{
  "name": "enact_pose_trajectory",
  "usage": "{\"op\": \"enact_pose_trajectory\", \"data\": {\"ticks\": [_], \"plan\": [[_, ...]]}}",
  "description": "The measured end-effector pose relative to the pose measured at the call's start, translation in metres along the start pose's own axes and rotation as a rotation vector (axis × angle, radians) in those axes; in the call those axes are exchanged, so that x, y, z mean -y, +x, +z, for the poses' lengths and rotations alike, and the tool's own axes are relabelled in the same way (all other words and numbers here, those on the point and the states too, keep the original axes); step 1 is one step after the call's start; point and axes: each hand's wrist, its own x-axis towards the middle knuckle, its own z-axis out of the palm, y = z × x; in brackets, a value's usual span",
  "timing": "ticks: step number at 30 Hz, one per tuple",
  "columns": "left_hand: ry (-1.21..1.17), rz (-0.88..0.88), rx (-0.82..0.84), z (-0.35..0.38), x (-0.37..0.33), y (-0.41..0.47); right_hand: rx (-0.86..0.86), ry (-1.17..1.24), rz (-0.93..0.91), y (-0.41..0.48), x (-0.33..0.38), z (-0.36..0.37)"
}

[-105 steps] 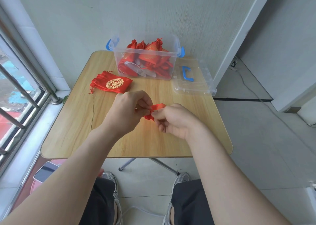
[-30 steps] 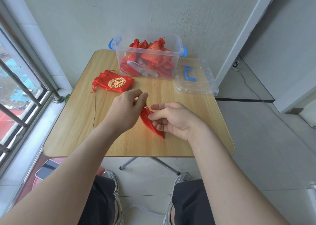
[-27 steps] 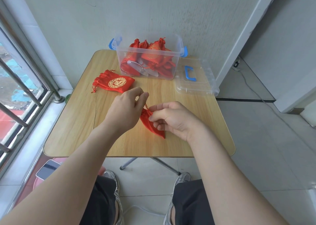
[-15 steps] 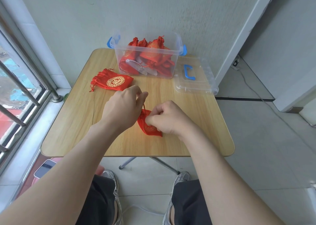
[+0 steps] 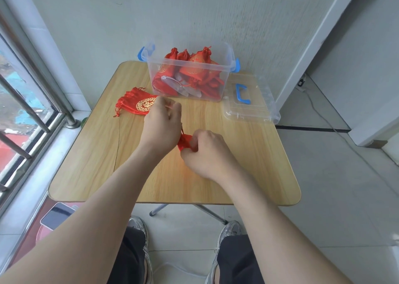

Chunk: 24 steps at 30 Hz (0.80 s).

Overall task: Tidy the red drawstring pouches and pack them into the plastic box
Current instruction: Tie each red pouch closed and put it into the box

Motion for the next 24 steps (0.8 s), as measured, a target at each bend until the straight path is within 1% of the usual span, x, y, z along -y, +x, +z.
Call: {"op": "enact_pose_trajectory", "data": {"ticks": [5, 7, 9, 11, 14, 16, 18, 20, 22, 23, 24], "plan": [[-0.240, -0.126, 0.050, 0.002, -0.002, 0.010, -0.028, 0.021, -0.042, 0.007, -0.010, 0.005], [-0.354, -0.158, 0.074, 0.002, -0.002, 0.015, -0.098, 0.038, -0.062, 0.019, -0.018, 0.008], [-0.446, -0.151, 0.088, 0.000, -0.001, 0.019, -0.180, 0.050, -0.048, 0.030, -0.022, 0.009], [-0.444, -0.114, 0.064, -0.001, 0.001, 0.025, -0.269, 0.085, -0.031, 0.043, -0.025, 0.008], [-0.288, -0.016, -0.031, -0.003, 0.005, 0.033, -0.416, 0.161, 0.004, 0.058, -0.025, 0.008], [-0.115, 0.025, -0.090, -0.002, 0.014, 0.041, -0.478, 0.253, 0.024, 0.068, -0.025, 0.010], [0.107, 0.055, -0.114, 0.001, 0.029, 0.050, -0.518, 0.349, 0.049, 0.077, -0.023, 0.008], [0.351, 0.110, -0.076, 0.003, 0.045, 0.058, -0.532, 0.503, 0.076, 0.084, -0.017, 0.001], [0.556, 0.090, 0.012, 0.003, 0.055, 0.063, -0.493, 0.745, 0.083, 0.089, -0.009, -0.007], [0.651, 0.074, 0.056, 0.003, 0.058, 0.064, -0.482, 0.800, 0.086, 0.093, -0.006, -0.009], [0.737, 0.066, 0.096, 0.002, 0.060, 0.065, -0.490, 0.801, 0.084, 0.098, 0.001, -0.011]]}}
